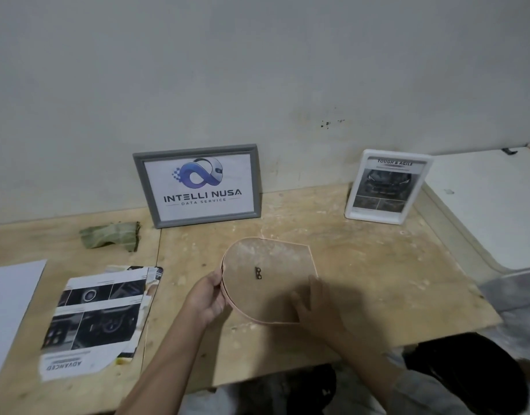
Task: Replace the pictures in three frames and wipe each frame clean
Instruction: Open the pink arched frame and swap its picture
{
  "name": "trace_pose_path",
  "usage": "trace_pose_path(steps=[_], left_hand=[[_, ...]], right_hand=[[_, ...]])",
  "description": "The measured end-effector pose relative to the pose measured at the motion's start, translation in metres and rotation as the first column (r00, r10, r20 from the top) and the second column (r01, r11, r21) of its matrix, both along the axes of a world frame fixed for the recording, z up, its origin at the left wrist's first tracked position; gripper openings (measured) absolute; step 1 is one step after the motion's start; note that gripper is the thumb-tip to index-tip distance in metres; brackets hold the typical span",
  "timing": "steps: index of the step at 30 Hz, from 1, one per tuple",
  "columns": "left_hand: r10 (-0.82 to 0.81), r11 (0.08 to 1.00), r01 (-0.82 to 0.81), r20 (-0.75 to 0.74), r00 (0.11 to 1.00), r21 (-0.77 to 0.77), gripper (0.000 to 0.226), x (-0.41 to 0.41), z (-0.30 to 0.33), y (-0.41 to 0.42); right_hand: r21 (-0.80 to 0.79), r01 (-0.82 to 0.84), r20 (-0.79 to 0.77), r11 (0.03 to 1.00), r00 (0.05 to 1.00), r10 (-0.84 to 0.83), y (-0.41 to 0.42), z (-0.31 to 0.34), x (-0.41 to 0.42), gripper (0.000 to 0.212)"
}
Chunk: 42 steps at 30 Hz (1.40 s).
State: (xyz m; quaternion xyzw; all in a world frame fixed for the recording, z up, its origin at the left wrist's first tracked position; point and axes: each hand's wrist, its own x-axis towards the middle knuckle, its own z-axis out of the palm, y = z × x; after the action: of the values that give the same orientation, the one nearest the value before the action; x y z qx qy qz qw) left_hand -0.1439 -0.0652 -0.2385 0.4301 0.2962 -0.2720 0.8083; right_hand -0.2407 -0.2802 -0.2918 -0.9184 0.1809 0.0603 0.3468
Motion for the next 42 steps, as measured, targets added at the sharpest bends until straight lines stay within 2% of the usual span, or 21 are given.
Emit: trace_pose_path(steps=[3, 4, 7, 8, 10, 13, 16, 17, 19, 20, 23, 24, 27, 28, 33, 37, 42], left_hand=[[-0.007, 1.0, 0.007, 0.029, 1.0, -0.005, 0.032, -0.003, -0.005, 0.002], [-0.007, 0.999, 0.003, 0.063, 0.998, 0.051, 0.029, -0.004, -0.005, 0.002], [-0.056, 0.957, 0.007, 0.162, 0.985, 0.289, 0.031, -0.006, -0.012, 0.005], [-0.081, 0.935, 0.01, 0.186, 0.979, 0.355, 0.031, -0.007, -0.014, 0.006], [-0.123, 0.867, -0.014, 0.242, 0.962, 0.499, 0.029, -0.009, -0.017, 0.005], [-0.223, 0.705, -0.063, 0.305, 0.926, 0.707, 0.029, -0.013, -0.011, 0.003], [-0.313, 0.559, 0.005, 0.206, 0.927, 0.829, 0.048, -0.011, -0.011, -0.001], [-0.341, 0.489, 0.056, 0.132, 0.931, 0.871, 0.055, -0.011, -0.011, -0.001], [-0.382, 0.383, 0.186, -0.029, 0.924, 0.905, 0.056, -0.009, -0.012, -0.004], [-0.387, 0.373, 0.24, -0.085, 0.918, 0.896, 0.052, -0.008, -0.012, -0.005], [-0.377, 0.465, 0.296, -0.116, 0.919, 0.834, 0.04, -0.004, -0.017, -0.004], [-0.374, 0.487, 0.287, -0.1, 0.922, 0.825, 0.037, -0.004, -0.021, -0.003], [-0.333, 0.551, 0.219, -0.029, 0.943, 0.805, 0.032, -0.001, -0.023, -0.004], [-0.318, 0.576, 0.2, -0.008, 0.948, 0.793, 0.028, -0.001, -0.021, -0.005], [-0.207, 0.7, 0.096, 0.072, 0.976, 0.708, 0.038, -0.003, -0.011, -0.006], [-0.188, 0.657, 0.021, 0.136, 0.973, 0.753, 0.027, -0.003, -0.01, -0.004], [-0.294, 0.522, 0.0, 0.18, 0.939, 0.853, 0.037, -0.006, 0.002, -0.026]], right_hand=[[0.002, 0.024, -0.062, 1.0, 0.998, -0.024, 0.004, -0.005, -0.001, 0.106], [-0.008, 0.017, -0.078, 1.0, 0.997, -0.018, 0.007, -0.006, -0.003, 0.104], [-0.002, 0.014, -0.076, 1.0, 0.997, -0.014, 0.008, -0.004, -0.005, 0.117], [0.0, 0.003, -0.076, 1.0, 0.997, -0.003, 0.008, -0.004, -0.005, 0.114], [-0.018, -0.016, -0.09, 1.0, 0.996, 0.015, 0.009, -0.004, -0.005, 0.105], [-0.035, -0.02, -0.085, 0.999, 0.996, 0.017, 0.009, -0.003, -0.005, 0.117], [-0.029, 0.009, -0.056, 1.0, 0.998, -0.011, 0.008, -0.001, -0.003, 0.121], [-0.03, 0.024, -0.041, 0.999, 0.999, -0.026, 0.008, 0.0, -0.002, 0.118], [-0.028, 0.041, -0.008, 0.999, 0.999, -0.042, 0.006, 0.003, -0.002, 0.095], [-0.014, 0.042, 0.011, 0.999, 0.999, -0.042, 0.006, 0.005, -0.001, 0.088], [0.038, 0.072, 0.041, 0.997, 0.996, -0.074, 0.001, 0.008, 0.0, 0.102], [0.046, 0.079, 0.058, 0.996, 0.995, -0.081, -0.002, 0.006, 0.001, 0.099], [0.055, 0.078, 0.088, 0.995, 0.993, -0.082, -0.008, 0.009, 0.004, 0.064], [0.058, 0.074, 0.093, 0.996, 0.993, -0.079, -0.01, 0.007, 0.005, 0.06], [0.108, 0.129, -0.036, 0.986, 0.991, -0.126, -0.017, 0.003, 0.015, 0.075], [0.235, 0.242, 0.012, 0.941, 0.968, -0.252, -0.017, 0.004, 0.024, 0.052], [0.31, 0.324, 0.067, 0.894, 0.93, -0.361, -0.028, 0.012, 0.031, 0.045]])
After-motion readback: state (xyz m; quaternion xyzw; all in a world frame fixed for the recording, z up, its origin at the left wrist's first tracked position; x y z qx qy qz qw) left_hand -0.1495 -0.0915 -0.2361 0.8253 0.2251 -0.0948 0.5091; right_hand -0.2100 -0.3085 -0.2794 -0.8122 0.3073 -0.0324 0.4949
